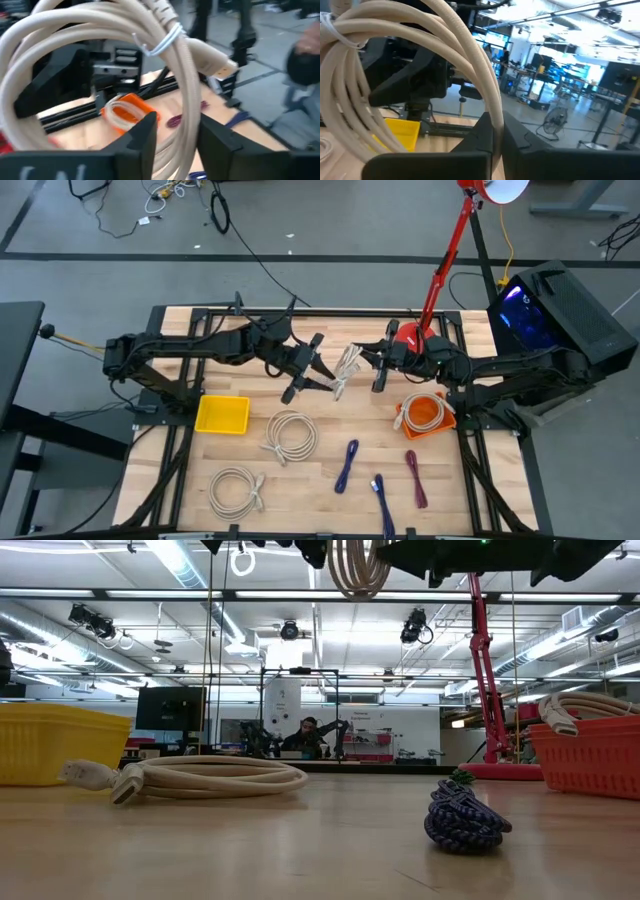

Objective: Pick & Place USB Port
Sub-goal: Put the brown HDMI cable into the orange bin

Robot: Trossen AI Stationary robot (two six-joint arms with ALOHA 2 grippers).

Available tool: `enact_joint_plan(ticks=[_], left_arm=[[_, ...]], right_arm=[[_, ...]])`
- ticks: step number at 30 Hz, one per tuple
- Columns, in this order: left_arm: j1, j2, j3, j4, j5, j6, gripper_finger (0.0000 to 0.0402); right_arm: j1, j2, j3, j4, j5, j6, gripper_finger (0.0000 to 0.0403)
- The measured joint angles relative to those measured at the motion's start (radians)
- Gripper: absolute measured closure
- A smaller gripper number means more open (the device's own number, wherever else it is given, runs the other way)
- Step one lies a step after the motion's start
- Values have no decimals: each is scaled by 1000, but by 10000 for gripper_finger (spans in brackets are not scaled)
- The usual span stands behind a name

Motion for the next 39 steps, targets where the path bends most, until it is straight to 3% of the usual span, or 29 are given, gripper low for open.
enact_joint_plan(ticks=[8, 12, 17, 22, 28, 32, 39], left_arm=[[58, -47, -1, -158, -260, 27, 211], [90, -84, 0, -238, -312, 28, 206], [134, -130, 1, -375, -484, 27, 210], [171, -144, 0, -468, -501, 1, 213], [180, -138, 0, -494, -500, 3, 213], [181, -138, 0, -489, -498, 9, 213], [182, -138, 0, -495, -498, 9, 213]], right_arm=[[-16, -45, 0, -148, 186, -3, 397], [-20, -109, 0, -226, 229, -19, 397], [-20, -245, 1, -470, 327, 13, 397], [-12, -404, 1, -822, 411, 166, 397], [10, -517, 1, -1296, 459, 471, 397], [28, -529, 31, -1428, 450, 571, 397], [32, -510, 225, -1615, 488, 622, 397]])
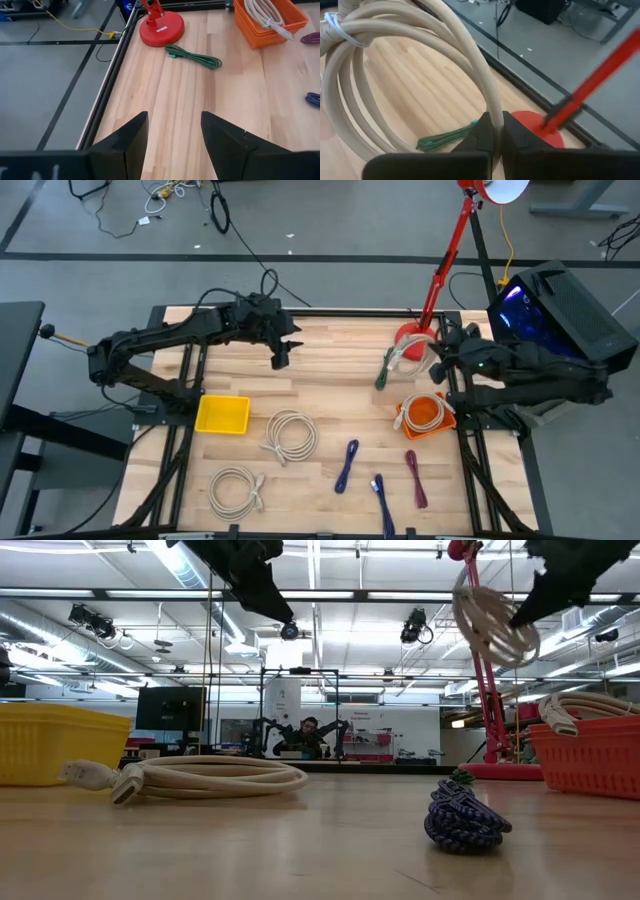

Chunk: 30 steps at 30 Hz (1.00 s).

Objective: Pick & Place USB Port
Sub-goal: Put the brown HDMI cable into the orange bin

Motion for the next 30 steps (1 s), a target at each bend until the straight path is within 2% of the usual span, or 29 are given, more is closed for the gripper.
enact_joint_plan(ticks=[2, 6, 9, 14, 17, 21, 30], left_arm=[[0, 0, 0, -5, 0, 0, 213], [0, 0, 0, -17, 0, 5, 213], [0, 0, 0, -26, 0, 24, 213], [6, 0, 0, -24, 0, 22, 213], [8, 0, 0, -34, 0, 19, 213], [8, 1, 0, -37, 0, 18, 213], [8, 1, 0, -49, 0, 18, 213]], right_arm=[[3, 16, 35, -82, -19, 41, 397], [35, 75, 41, -226, -123, 111, 397], [69, 110, 41, -239, -186, 134, 397], [108, 157, 137, -320, -190, 152, 397], [128, 192, 193, -451, -177, 225, 397], [170, 236, 201, -579, -184, 329, 397], [313, 308, 194, -577, -191, 422, 397]])
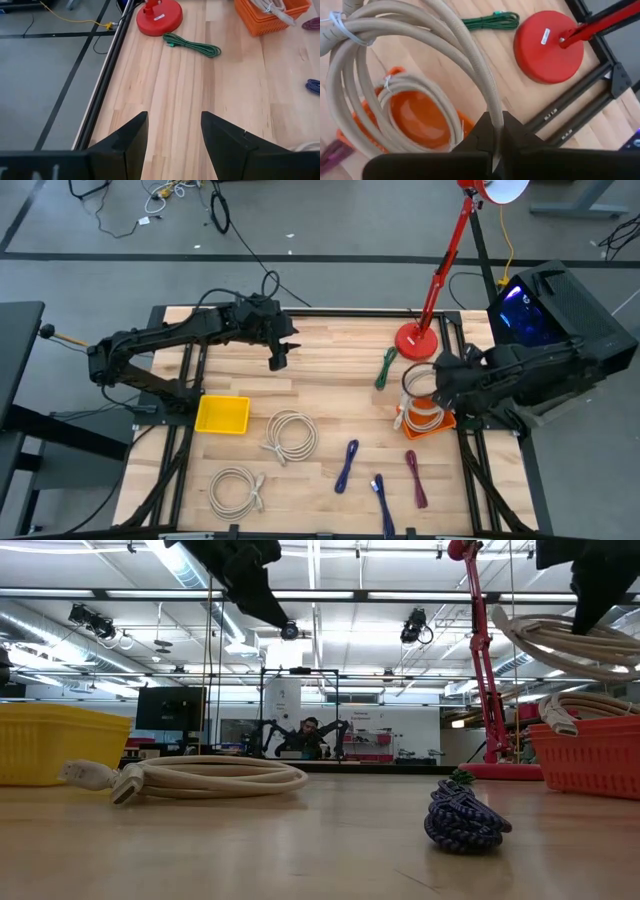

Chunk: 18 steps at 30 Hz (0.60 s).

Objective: Pick & Place USB Port
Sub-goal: Put the brown HDMI cable into the orange bin

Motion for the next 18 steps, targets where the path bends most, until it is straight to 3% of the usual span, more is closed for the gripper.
enact_joint_plan(ticks=[11, 18], left_arm=[[0, 0, 0, -11, 0, 0, 213], [0, 0, 0, -11, 3, -22, 213]], right_arm=[[66, 55, -137, -3, -12, 27, 397], [65, 52, -142, -3, 10, 23, 397]])
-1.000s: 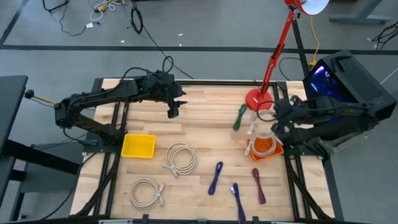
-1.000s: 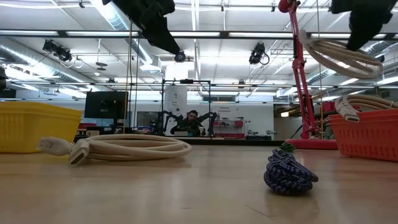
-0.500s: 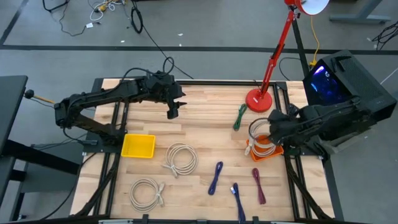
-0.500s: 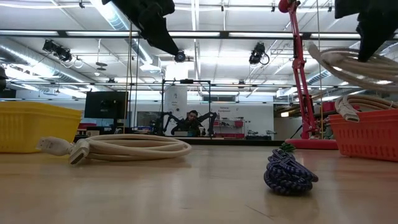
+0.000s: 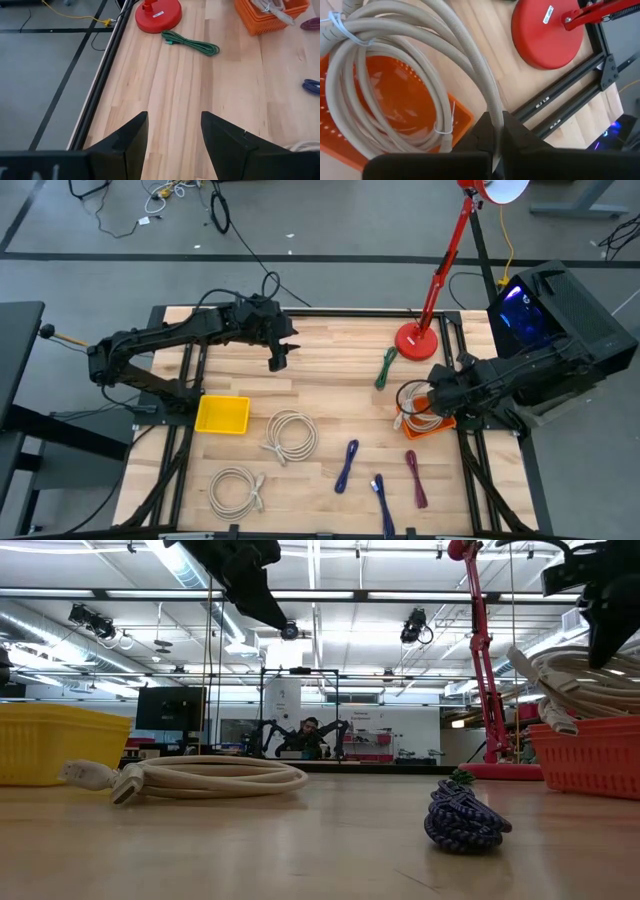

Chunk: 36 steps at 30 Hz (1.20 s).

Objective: Pick & Place USB Port
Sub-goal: Put the brown HDMI cable into the orange bin

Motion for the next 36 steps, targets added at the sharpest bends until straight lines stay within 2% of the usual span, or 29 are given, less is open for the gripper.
enact_joint_plan(ticks=[10, 15, 22, 31, 36], left_arm=[[0, 0, 0, 0, 23, 0, 213], [-1, 0, 0, 0, 24, 1, 213], [-1, 0, 0, 0, 24, -1, 213], [-1, 0, 0, 1, 24, -2, 213], [-1, 0, 0, 2, 24, -2, 213]], right_arm=[[0, 0, 0, 0, -54, 3, 395], [0, 0, -16, 1, -73, 24, 357], [0, 0, -115, 1, -101, 43, 320], [2, -43, -58, 2, -61, 42, 274], [2, -67, -58, 1, -65, 61, 264]])
